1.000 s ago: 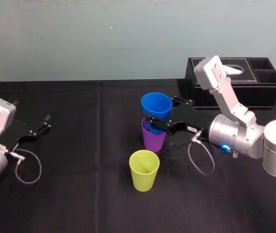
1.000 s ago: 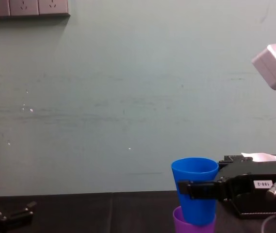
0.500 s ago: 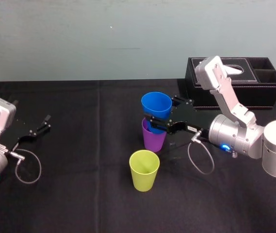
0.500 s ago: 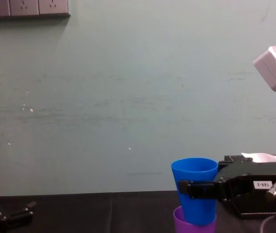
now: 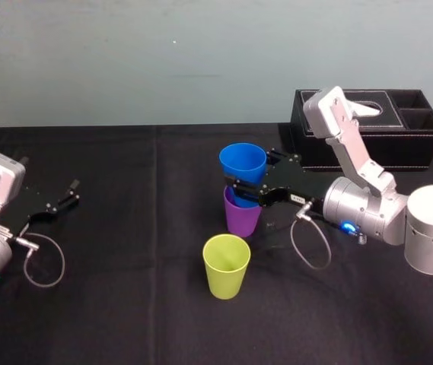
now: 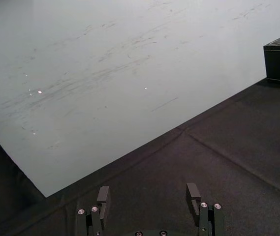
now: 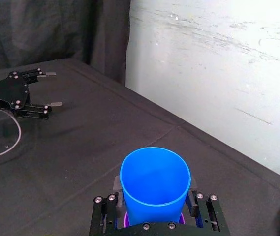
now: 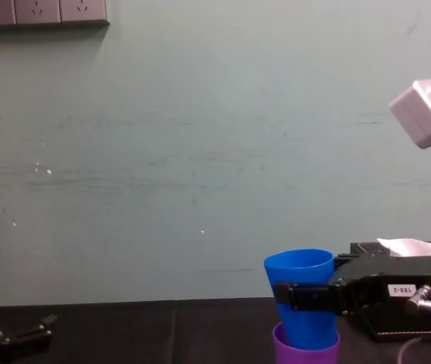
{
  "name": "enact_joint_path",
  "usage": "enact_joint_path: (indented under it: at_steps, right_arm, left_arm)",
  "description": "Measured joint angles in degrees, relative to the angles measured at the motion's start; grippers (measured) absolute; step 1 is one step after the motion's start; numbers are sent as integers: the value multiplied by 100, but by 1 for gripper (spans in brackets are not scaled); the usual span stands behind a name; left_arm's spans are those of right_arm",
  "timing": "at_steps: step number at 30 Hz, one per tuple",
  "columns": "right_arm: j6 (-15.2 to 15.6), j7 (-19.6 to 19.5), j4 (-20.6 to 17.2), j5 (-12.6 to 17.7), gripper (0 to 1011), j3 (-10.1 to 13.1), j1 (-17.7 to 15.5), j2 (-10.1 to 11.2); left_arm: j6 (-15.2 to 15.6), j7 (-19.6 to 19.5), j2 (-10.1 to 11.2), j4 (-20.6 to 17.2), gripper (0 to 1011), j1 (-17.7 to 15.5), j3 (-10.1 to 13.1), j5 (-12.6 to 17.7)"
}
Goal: Stack the three plastic cups sequentially using one hand.
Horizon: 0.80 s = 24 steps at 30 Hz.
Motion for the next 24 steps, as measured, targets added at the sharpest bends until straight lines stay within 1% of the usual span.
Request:
enact_joint_path:
  at_steps: [10, 24]
  right_arm:
    - [-89, 47, 285, 23, 729, -35, 143, -121]
    - [-342, 106, 602, 92, 729, -31, 174, -207]
  left_arm:
    - [0, 0, 0, 0, 1010, 0, 0, 0]
    - [0, 0, 0, 0, 1010, 0, 0, 0]
